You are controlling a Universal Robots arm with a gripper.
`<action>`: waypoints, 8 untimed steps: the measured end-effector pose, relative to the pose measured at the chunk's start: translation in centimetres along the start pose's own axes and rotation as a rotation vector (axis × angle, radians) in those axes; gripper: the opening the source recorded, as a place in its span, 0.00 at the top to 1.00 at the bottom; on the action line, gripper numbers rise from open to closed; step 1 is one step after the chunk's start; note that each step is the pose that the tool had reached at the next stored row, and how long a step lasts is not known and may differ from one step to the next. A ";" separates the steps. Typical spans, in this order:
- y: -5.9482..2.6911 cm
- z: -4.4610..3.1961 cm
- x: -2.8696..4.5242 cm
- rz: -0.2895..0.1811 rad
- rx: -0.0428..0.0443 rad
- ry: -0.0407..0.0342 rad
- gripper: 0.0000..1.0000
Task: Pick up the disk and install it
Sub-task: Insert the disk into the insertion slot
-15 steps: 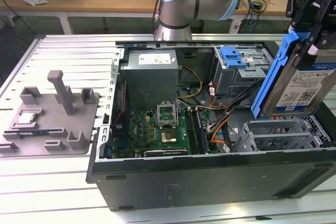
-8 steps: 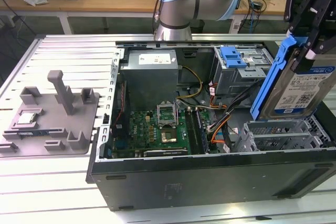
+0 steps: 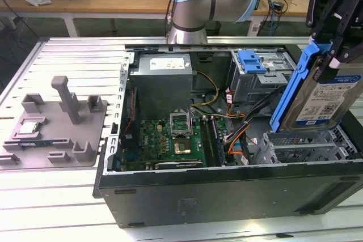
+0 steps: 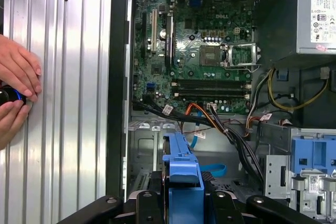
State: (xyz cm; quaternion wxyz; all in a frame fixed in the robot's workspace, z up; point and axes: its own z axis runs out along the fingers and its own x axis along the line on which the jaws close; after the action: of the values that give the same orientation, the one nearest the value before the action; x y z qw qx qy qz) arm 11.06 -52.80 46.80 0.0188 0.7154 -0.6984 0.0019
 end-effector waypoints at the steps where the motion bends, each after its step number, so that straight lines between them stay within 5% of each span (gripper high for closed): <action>1: 0.00 0.05 0.02 0.000 0.0000 -0.0002 0.63; 8: 0.00 0.27 0.09 0.000 0.0000 -0.0007 0.63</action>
State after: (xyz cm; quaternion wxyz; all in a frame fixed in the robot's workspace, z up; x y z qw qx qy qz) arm 11.06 -52.90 46.53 0.0185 0.7154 -0.6984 0.0017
